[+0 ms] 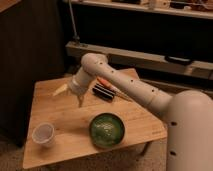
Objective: Pick up the ceramic cup
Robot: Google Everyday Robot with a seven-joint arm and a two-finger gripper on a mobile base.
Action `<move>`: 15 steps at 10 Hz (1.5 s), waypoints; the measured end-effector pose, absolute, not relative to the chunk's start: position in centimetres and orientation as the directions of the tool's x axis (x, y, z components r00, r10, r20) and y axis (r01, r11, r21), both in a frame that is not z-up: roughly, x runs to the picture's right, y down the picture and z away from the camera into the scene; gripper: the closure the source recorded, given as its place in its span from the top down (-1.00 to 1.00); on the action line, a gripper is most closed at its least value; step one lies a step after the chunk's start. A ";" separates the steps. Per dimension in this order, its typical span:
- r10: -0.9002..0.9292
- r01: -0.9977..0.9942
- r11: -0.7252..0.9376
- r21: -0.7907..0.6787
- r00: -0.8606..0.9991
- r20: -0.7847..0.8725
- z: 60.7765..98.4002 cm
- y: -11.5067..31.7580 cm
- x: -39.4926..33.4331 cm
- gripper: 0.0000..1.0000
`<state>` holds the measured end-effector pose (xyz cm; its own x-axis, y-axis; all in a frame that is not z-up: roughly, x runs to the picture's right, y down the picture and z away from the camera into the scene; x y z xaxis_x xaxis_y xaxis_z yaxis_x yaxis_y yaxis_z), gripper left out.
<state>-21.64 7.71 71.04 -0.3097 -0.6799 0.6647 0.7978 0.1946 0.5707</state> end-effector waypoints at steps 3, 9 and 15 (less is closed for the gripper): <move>-0.711 0.878 -0.043 0.476 -0.362 0.603 70.3 11.3 -24.0 0.60; -0.702 0.896 -0.072 0.439 -0.358 0.615 71.2 15.1 -23.7 0.60; -0.674 0.898 -0.082 0.433 -0.370 0.640 71.0 17.2 -23.8 0.20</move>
